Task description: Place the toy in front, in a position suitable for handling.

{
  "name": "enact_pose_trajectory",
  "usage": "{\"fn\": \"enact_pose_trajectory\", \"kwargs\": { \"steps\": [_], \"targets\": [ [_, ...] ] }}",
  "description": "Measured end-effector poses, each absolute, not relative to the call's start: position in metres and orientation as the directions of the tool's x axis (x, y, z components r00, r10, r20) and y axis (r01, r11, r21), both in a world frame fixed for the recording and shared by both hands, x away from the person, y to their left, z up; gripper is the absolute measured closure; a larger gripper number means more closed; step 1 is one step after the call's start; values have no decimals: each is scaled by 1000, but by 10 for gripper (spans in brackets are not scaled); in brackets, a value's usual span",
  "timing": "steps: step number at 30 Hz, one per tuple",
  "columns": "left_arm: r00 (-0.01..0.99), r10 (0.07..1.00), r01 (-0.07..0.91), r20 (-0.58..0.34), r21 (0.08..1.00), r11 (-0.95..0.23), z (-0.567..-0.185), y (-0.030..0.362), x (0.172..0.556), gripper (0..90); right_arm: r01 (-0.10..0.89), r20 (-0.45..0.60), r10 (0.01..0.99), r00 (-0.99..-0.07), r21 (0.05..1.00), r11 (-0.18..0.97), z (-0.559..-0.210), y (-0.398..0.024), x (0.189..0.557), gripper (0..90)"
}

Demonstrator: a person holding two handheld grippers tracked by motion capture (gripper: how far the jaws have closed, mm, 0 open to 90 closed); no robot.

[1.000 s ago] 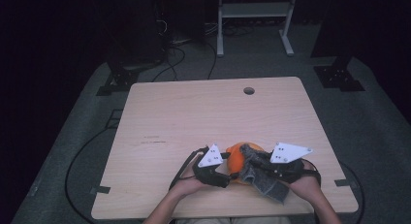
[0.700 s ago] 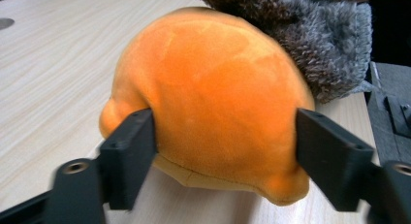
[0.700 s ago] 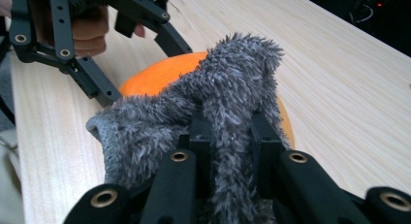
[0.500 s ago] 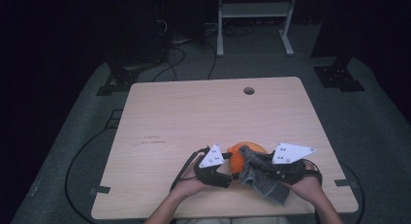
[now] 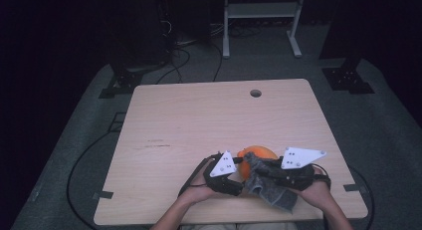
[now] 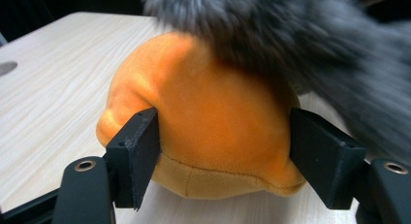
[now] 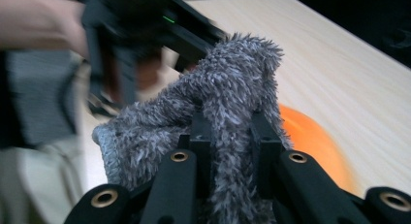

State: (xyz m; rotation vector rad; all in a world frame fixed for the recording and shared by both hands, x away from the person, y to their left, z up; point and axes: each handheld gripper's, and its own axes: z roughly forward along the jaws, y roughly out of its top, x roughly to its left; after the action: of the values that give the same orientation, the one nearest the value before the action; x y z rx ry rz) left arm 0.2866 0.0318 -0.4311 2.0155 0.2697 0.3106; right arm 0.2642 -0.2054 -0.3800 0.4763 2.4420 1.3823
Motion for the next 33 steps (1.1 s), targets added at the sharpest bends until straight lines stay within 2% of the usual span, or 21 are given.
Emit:
{"fn": "enact_pose_trajectory", "kwargs": {
  "steps": [4, 10, 12, 15, 19, 21, 27, 30, 33],
  "targets": [
    [939, 321, 42, 127, 880, -473, -435, 34, 285, 277, 141, -94, 404, -910, 846, 515, -389, -198, 268, 756],
    [941, 318, 62, 121, 858, -510, -446, 42, 289, 275, 234, -60, 520, -852, 845, 481, -402, -232, 284, 756],
    [940, 326, 81, 96, 869, -489, -441, 43, 290, 211, 255, -26, 524, -852, 851, 458, -408, -237, 287, 756],
    [920, 384, 99, 75, 905, -413, -435, 43, 293, 146, 241, -48, 518, -854, 846, 476, -406, -231, 283, 757],
    [925, 362, 79, 115, 874, -479, -444, 42, 294, 184, 188, -90, 459, -884, 830, 525, -406, -212, 276, 757],
    [929, 356, 89, 101, 872, -482, -445, 47, 294, 208, 186, -80, 450, -890, 836, 517, -407, -214, 278, 757],
    [933, 332, 60, 140, 849, -524, -446, 47, 293, 233, 271, -29, 519, -854, 827, 493, -410, -240, 288, 757],
    [934, 319, 39, 163, 839, -542, -444, 44, 291, 234, 266, -29, 536, -844, 846, 463, -406, -240, 290, 757],
    [938, 328, 88, 107, 846, -526, -443, 48, 296, 199, 278, -20, 526, -850, 832, 480, -410, -232, 293, 757]
  ]
}}
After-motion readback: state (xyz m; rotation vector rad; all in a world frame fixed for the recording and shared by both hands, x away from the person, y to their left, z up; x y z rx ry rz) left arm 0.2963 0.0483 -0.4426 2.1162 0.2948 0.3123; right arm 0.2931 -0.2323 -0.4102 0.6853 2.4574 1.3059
